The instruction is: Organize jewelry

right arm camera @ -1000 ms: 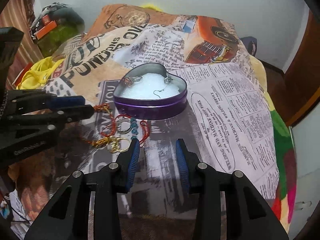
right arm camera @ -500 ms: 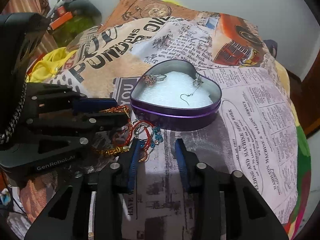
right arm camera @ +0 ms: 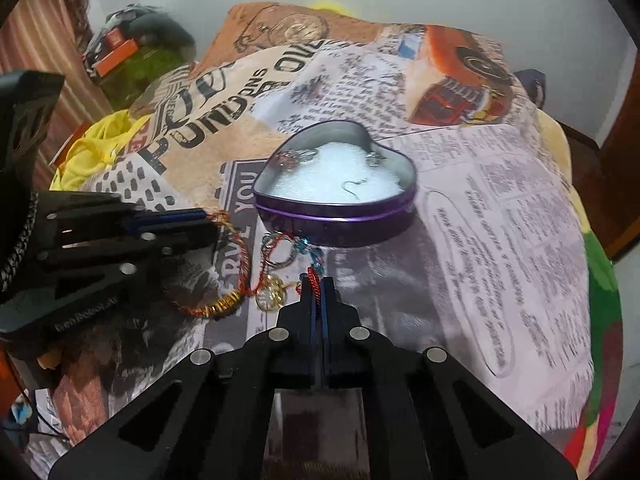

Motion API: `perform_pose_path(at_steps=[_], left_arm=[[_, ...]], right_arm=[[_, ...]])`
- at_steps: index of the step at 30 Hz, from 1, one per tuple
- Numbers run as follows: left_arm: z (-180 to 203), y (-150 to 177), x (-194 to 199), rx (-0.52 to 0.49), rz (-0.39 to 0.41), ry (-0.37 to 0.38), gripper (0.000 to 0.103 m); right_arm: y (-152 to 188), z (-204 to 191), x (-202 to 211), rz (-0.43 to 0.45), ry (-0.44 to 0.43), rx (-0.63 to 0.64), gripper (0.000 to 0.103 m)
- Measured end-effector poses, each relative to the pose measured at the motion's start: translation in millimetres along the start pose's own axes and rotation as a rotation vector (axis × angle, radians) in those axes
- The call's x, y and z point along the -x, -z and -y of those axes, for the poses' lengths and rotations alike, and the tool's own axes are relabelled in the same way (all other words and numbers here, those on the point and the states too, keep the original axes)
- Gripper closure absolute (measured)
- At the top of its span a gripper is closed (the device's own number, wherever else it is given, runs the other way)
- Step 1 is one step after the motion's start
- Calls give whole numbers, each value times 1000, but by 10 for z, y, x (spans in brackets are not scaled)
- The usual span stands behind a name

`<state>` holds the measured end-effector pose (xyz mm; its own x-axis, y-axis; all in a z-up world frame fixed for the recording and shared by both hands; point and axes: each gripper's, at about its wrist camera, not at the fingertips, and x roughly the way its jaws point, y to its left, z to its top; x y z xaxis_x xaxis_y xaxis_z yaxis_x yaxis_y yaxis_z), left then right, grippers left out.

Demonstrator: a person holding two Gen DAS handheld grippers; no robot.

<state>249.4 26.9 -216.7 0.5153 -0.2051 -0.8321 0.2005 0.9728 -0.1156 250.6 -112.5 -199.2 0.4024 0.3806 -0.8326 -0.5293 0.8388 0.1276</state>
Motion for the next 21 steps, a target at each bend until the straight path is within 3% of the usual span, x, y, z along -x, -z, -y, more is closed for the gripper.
perform_pose_path(at_steps=[21], left_arm=[[145,-58,1021,9,189,-35,97]], right_arm=[[-33,55,945,190,69,-36,101]])
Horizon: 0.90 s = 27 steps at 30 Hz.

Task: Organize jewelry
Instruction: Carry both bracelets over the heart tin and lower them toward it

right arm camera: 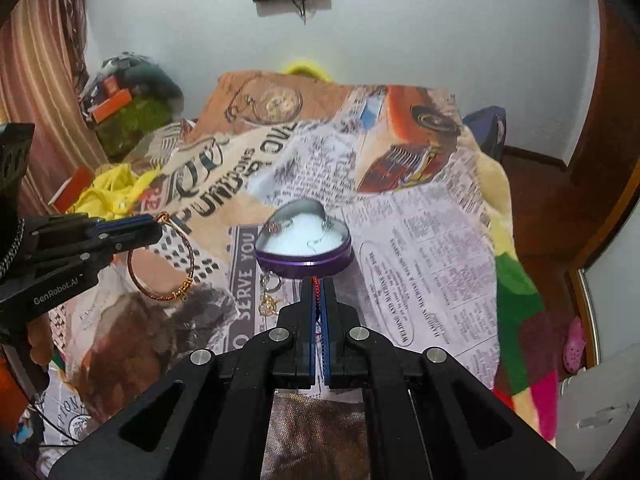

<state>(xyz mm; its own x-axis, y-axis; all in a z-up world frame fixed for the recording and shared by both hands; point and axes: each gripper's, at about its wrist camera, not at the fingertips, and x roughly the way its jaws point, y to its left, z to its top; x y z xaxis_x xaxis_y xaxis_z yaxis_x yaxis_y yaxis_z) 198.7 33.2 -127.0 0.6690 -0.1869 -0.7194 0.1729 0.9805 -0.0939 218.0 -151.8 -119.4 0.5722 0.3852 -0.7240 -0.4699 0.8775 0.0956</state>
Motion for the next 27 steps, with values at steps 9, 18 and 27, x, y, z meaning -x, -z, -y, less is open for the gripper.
perform_pose_path(at_steps=[9,18,27], left_arm=[[8,-124,85,6,39,-5,97],[5,-359,79,13,80,-5,97],[-31,-623,-44,21,111,0,97]], right_arm=[[-217,-24,232,82,22,19,101],[-450,14,334,144,25,24,101],[-672,2,310,184,9,40,101]])
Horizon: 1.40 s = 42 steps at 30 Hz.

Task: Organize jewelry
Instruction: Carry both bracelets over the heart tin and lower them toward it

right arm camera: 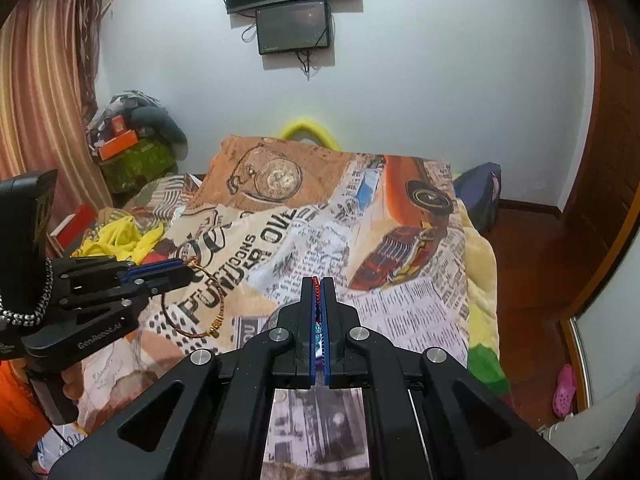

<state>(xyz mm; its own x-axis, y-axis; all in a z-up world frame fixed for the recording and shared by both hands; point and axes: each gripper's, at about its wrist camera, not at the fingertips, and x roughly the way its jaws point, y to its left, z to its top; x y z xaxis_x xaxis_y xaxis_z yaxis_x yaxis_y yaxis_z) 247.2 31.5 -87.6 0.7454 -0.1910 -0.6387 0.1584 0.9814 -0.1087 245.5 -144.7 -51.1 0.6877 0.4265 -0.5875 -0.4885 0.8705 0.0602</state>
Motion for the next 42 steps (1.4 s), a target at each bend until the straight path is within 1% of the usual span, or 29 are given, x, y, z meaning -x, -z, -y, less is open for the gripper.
perform_pose_path(at_steps=[8,14,21,28,37,42], left_arm=[[-38,-129,-246,3,-5,12,97],[-32,-91,-536,0,-50,21,97],[-39,51,-969,5,-145,46,97],[-37,190,-1253,11,-213,72,97],[-16,292,-1407,-1,-261,95,97],[-5,308,-1415,-12,-270,93,97]], right_arm=[[-199,34,-96,38,-21,2,101],[-206,72,-255,28,-53,-12,101],[-81,27,-576,-45,-109,-13,101],[143,18,-931,-145,-139,-18,101],[394,102,-1307,-270,-130,-42,101],[483,112,-1401,-311,-123,-47,101]])
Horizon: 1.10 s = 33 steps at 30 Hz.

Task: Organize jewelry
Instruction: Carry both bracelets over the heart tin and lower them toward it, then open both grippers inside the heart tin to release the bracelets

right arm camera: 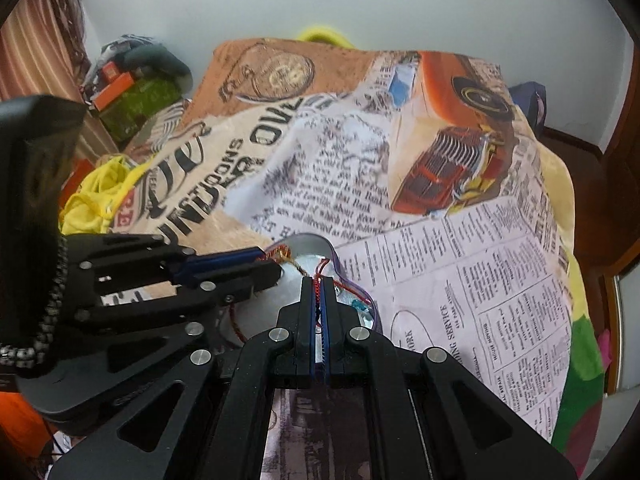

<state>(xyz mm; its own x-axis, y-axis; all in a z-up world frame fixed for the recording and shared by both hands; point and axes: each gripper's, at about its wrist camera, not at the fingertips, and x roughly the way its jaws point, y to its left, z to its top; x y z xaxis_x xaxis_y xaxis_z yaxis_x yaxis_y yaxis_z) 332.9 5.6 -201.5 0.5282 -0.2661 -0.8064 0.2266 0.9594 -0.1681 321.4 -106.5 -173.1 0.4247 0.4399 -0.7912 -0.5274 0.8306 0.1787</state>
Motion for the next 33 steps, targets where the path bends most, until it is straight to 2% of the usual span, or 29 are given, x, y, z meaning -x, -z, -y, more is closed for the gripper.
perform_pose_path(at_steps=[12,15,17,19,25,33], left_arm=[[66,78,235,-35,17,-47,97],[87,94,344,-39,28,-57,95],[105,104,430,-43,39,-64,94],[124,116,534,-45,53,-71,94],[172,155,823,-47,92,-85,92],[240,266,1144,-61,137,-107,80]], right_arm=[[94,-78,73,-24,34,31,99],[106,-103,135,-17,37,32,90],[114,-121,212,-2,42,32,77],[118,-139,310,21,51,32,71],[113,-188,564,71,64,29,71],[176,-288,822,123,83,38,71]])
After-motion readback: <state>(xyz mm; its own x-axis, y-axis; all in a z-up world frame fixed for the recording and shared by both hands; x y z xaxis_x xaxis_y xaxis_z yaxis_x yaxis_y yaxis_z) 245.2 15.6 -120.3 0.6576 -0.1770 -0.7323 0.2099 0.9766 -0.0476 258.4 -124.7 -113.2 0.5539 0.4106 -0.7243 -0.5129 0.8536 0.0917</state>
